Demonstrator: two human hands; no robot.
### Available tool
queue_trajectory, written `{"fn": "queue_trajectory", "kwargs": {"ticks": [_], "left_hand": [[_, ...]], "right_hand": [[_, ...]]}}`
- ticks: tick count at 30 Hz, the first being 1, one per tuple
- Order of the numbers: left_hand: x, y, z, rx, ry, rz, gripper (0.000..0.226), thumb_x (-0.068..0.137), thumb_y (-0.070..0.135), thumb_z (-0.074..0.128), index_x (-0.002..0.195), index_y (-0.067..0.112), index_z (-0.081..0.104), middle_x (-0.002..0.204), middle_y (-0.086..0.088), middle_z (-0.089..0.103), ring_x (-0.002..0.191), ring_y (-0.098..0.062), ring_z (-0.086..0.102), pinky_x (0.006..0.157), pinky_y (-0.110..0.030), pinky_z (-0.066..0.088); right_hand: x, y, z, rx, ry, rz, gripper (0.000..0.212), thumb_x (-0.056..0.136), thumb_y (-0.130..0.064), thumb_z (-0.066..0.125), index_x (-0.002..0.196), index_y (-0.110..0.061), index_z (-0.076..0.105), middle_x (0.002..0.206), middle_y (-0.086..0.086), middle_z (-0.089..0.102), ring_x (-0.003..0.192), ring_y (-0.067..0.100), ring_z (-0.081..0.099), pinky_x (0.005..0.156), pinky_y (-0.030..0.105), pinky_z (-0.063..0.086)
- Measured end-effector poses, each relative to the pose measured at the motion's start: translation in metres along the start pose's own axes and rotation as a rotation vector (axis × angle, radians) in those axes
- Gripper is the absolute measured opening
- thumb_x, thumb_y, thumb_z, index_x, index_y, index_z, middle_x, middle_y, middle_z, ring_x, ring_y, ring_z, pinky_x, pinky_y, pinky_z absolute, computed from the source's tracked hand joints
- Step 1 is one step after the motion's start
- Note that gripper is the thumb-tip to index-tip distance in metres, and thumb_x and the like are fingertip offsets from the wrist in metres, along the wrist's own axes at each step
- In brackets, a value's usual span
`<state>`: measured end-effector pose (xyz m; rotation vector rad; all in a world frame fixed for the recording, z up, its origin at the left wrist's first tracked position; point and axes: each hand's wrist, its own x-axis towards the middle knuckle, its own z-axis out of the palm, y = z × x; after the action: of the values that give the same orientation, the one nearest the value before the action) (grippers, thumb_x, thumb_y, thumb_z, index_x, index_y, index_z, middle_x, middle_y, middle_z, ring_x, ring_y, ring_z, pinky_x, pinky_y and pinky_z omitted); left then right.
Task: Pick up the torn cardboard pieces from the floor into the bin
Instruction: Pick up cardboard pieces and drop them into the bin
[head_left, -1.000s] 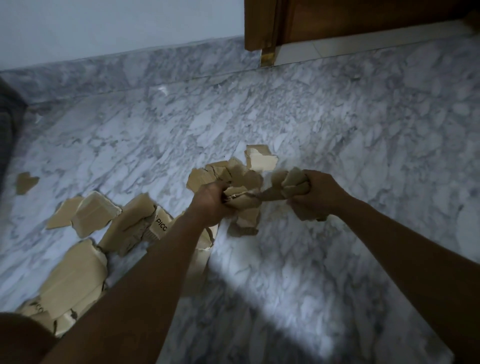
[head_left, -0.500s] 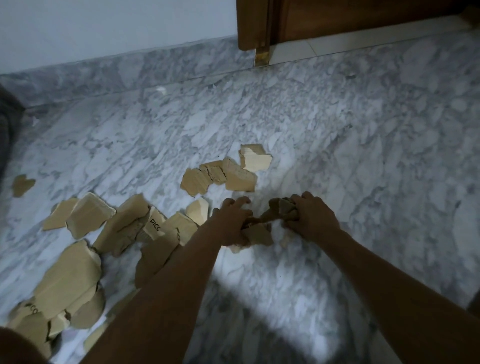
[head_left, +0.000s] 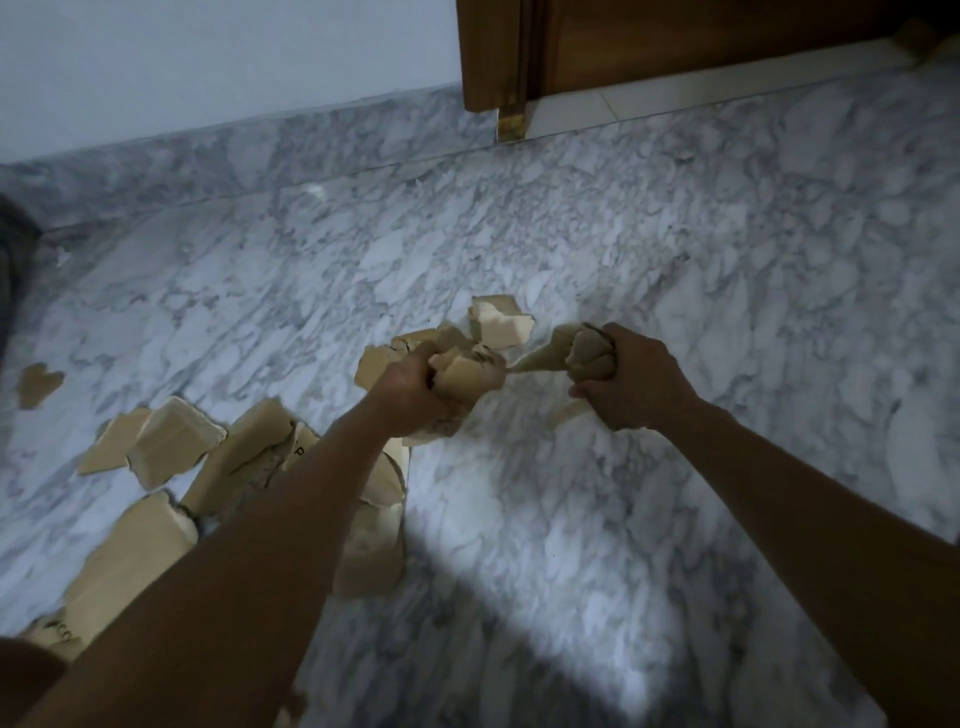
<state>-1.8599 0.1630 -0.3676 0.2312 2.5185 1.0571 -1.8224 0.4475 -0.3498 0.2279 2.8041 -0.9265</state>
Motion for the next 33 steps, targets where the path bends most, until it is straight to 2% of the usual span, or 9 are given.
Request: {"fn": "queue_trajectory", "kwargs": {"ticks": [2,4,8,13,17,20,23,27,33], "left_hand": [[-0.006,0.0,-0.015,-0.05,0.004,-0.023,0.036,0.077,-0.007,0.075,0.11,-0.002,0.061,0.086,-0.006,0.06,0.081,-0.021,0.059,0.059,-0.01,0.043],[-0.013,-0.007,-0.026,-0.096,0.095,-0.067,0.023,0.074,0.004,0.08,0.094,0.007,0.069,0.074,-0.001,0.065,0.07,-0.012,0.061,0.051,-0.008,0.044],[-0.024,-0.03,-0.037,-0.193,0.245,-0.133,0.028,0.063,0.02,0.088,0.085,0.025,0.072,0.079,0.004,0.073,0.075,-0.01,0.069,0.059,-0.019,0.055],[-0.038,-0.064,-0.003,-0.034,0.132,-0.149,0.032,0.065,0.028,0.08,0.093,0.025,0.064,0.095,-0.002,0.068,0.09,-0.02,0.068,0.069,-0.028,0.052],[-0.03,-0.067,-0.001,0.155,0.08,-0.106,0.049,0.077,0.026,0.077,0.123,0.026,0.059,0.102,-0.003,0.069,0.092,-0.022,0.066,0.078,-0.032,0.054],[-0.02,-0.067,-0.023,0.238,0.087,-0.186,0.043,0.077,0.034,0.077,0.114,0.018,0.064,0.096,-0.012,0.068,0.083,-0.026,0.066,0.064,-0.032,0.052],[-0.015,-0.06,-0.051,0.064,0.126,-0.214,0.035,0.072,0.029,0.081,0.103,0.017,0.069,0.09,-0.005,0.071,0.073,-0.012,0.064,0.051,-0.016,0.046],[0.0,-0.051,-0.094,-0.124,0.065,-0.243,0.044,0.061,0.029,0.089,0.097,0.011,0.073,0.095,-0.006,0.073,0.092,-0.023,0.069,0.087,-0.042,0.056],[0.044,-0.054,-0.097,0.308,-0.215,-0.285,0.064,0.067,0.043,0.086,0.116,0.01,0.062,0.111,-0.004,0.064,0.102,-0.025,0.062,0.088,-0.036,0.052]], "right_hand": [[0.001,-0.01,0.009,-0.049,-0.015,-0.063,0.051,0.064,-0.043,0.085,0.106,-0.024,0.063,0.1,0.001,0.067,0.093,0.023,0.064,0.08,0.037,0.054],[0.004,-0.021,0.02,-0.041,0.023,-0.087,0.05,0.065,-0.045,0.084,0.104,-0.023,0.062,0.097,0.0,0.063,0.09,0.022,0.062,0.076,0.034,0.052],[0.015,-0.042,0.033,-0.107,0.069,-0.162,0.055,0.069,-0.043,0.084,0.11,-0.017,0.059,0.095,-0.001,0.051,0.086,0.02,0.053,0.069,0.031,0.042],[0.001,-0.03,0.067,-0.484,-0.129,-0.33,0.054,0.077,-0.042,0.076,0.119,-0.019,0.051,0.117,0.003,0.051,0.1,0.027,0.056,0.067,0.034,0.044],[-0.02,-0.01,0.088,-0.525,-0.185,-0.29,0.039,0.084,-0.043,0.066,0.119,-0.029,0.056,0.114,-0.002,0.058,0.102,0.024,0.059,0.073,0.034,0.05],[-0.01,-0.02,0.078,-0.357,-0.261,-0.139,0.049,0.076,-0.043,0.075,0.121,-0.029,0.062,0.113,-0.003,0.064,0.106,0.021,0.062,0.077,0.03,0.047],[0.012,-0.042,0.06,-0.213,-0.303,-0.005,0.058,0.062,-0.048,0.083,0.113,-0.025,0.068,0.102,-0.001,0.071,0.094,0.02,0.068,0.072,0.028,0.051],[0.042,-0.084,0.047,-0.192,-0.398,0.001,0.059,0.055,-0.051,0.087,0.104,-0.021,0.072,0.094,-0.001,0.072,0.087,0.016,0.067,0.075,0.032,0.056],[0.074,-0.1,0.103,-0.341,-0.353,-0.106,0.066,0.071,-0.057,0.072,0.124,-0.022,0.056,0.122,0.012,0.052,0.11,0.037,0.053,0.09,0.047,0.052]]}}
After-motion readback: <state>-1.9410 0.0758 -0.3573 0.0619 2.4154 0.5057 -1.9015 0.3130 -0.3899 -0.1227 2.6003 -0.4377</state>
